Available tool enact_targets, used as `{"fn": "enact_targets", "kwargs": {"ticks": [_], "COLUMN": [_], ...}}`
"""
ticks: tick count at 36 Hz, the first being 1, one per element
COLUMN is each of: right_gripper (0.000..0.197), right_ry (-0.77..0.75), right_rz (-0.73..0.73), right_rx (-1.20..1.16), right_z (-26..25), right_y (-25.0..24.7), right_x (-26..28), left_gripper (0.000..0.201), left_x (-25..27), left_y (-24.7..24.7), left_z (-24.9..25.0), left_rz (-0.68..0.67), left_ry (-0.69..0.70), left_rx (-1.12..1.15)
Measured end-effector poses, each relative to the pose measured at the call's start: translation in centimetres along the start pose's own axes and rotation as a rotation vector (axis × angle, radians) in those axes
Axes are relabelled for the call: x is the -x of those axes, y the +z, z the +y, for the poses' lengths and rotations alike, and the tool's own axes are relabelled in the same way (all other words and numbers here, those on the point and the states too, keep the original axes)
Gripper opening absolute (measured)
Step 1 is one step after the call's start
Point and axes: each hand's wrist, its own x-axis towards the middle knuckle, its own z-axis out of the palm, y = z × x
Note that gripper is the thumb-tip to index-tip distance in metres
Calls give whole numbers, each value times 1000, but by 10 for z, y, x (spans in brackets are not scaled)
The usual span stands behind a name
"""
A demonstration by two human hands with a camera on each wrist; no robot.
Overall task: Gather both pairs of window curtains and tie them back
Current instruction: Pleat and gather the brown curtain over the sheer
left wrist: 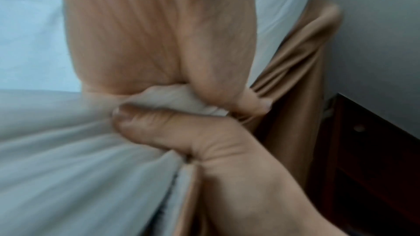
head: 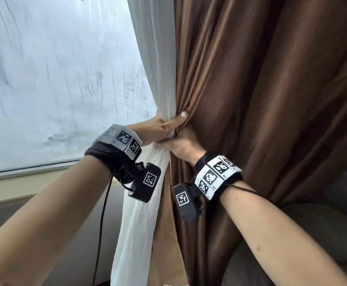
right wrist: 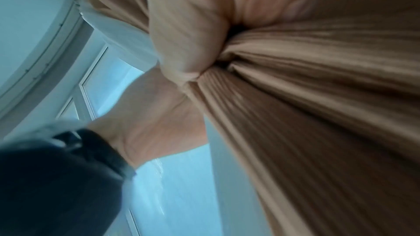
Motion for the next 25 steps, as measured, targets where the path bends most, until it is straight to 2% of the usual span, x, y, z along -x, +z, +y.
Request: {"fn": "enact_targets", "kwargs": {"ticks": [2,3,4,5,7,10,14,17,19,20,21,22,24,25], "right_gripper": [28,33,39,43,48,46,39,64,64,54,42,32,15,22], "right_ry": [-129,-177,-188,-148,-90,-72,7,33,84,122,180,236,317,358], "right_rz": [187,221,205,125,-34,-135,-213,-317,-348,-322,-226,-64,341,453], "right_rx": [44,73,154,196,258,430,155,-16,-159,-258,-340,-323,-27,82], "right_z": [-1,1,-3,-6,-5,-6,-5,3,11,19,29,36,61,72], "right_y": [2,3,4,6,12,8,-13,-30,-46,-55,-64,-72,-91,-99], "right_x": [0,-1,-1,-1,-3,-7,-8,-6,-6,-8,-9,-9,-19,-22], "left_gripper": [72,83,97,103,99,81,44,22,18,19,20,21,22,23], "left_x": [-3,-5,-6,-6,-5,-9,-20,-20,-20,-21,-22,-23,-25,-26], "left_y": [1,5,8,12,19,24,22,23,23,22,20,18,14,12], "left_z": [1,1,3,5,12,16,12,13,12,11,10,8,6,5], "left_rz": [71,174,291,396,562,732,705,699,681,672,663,658,654,651], "left_ry": [25,40,51,47,-7,-106,-90,-70,-61,-59,-57,-55,-54,-54], "left_rx": [56,120,190,240,257,226,136,105,111,119,127,133,134,137]}}
